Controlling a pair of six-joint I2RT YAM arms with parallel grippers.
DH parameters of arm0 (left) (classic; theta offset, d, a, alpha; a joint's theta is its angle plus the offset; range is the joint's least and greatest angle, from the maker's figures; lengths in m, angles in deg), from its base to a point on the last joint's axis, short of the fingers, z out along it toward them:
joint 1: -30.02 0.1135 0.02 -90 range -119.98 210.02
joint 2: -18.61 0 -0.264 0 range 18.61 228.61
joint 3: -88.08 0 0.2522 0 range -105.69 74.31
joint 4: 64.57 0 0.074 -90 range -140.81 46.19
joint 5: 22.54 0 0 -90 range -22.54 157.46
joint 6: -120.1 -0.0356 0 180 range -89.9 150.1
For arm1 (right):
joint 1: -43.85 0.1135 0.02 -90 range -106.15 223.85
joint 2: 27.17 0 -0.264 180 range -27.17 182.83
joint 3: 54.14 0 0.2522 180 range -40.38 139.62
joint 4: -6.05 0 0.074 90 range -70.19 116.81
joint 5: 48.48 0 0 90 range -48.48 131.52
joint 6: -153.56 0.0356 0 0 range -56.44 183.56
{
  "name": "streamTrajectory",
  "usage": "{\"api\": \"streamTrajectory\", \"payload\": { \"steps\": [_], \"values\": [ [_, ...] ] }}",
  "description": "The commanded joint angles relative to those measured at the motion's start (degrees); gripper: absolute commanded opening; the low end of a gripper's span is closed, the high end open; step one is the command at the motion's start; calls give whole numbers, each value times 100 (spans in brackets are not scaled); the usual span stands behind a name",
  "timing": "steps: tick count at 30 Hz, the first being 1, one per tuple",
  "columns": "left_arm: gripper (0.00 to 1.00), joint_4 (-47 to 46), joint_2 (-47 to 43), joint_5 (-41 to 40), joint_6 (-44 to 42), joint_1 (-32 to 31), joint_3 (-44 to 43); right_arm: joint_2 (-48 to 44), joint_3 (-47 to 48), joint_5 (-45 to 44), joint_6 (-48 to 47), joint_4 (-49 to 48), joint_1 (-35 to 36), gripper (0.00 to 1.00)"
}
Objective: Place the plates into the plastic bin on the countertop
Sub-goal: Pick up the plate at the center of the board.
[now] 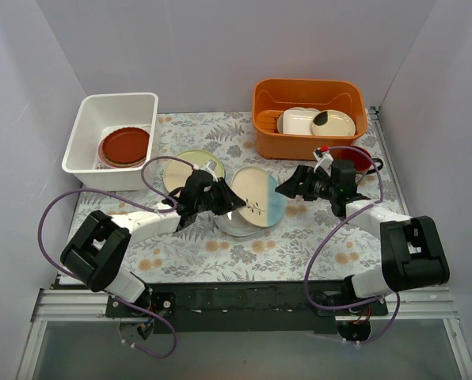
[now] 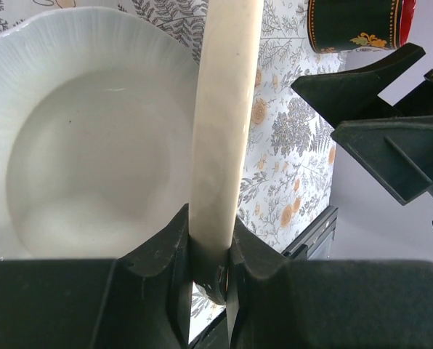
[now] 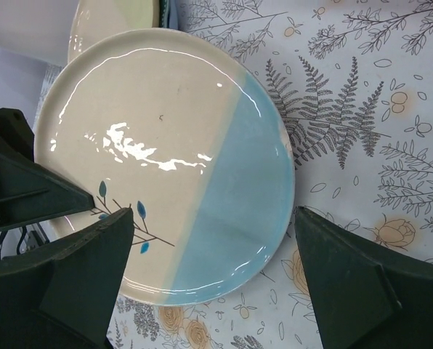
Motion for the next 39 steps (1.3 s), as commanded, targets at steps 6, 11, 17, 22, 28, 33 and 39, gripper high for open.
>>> {"api": "streamTrajectory", "payload": {
  "steps": [6,11,17,22,28,33,39],
  "values": [
    [0,-629,-648,1,10,56,-585,-371,2,-131,-149,90,25,98],
    [0,-480,-788,-25,-104,135,-787,-537,-7,-228,-175,187,16,98],
    [0,-190,-999,-69,-227,337,-954,-661,-16,-219,-184,231,25,98],
    [0,118,-1131,54,-368,732,-1095,-705,-16,-228,-193,257,16,98],
    [0,408,-1254,238,-473,1180,-1306,-696,2,-263,-201,284,25,98],
    [0,584,-1237,361,-588,1427,-1455,-643,20,-245,-201,266,25,98],
    [0,742,-1184,449,-667,1664,-1631,-599,55,-210,-193,248,25,98]
  ]
}}
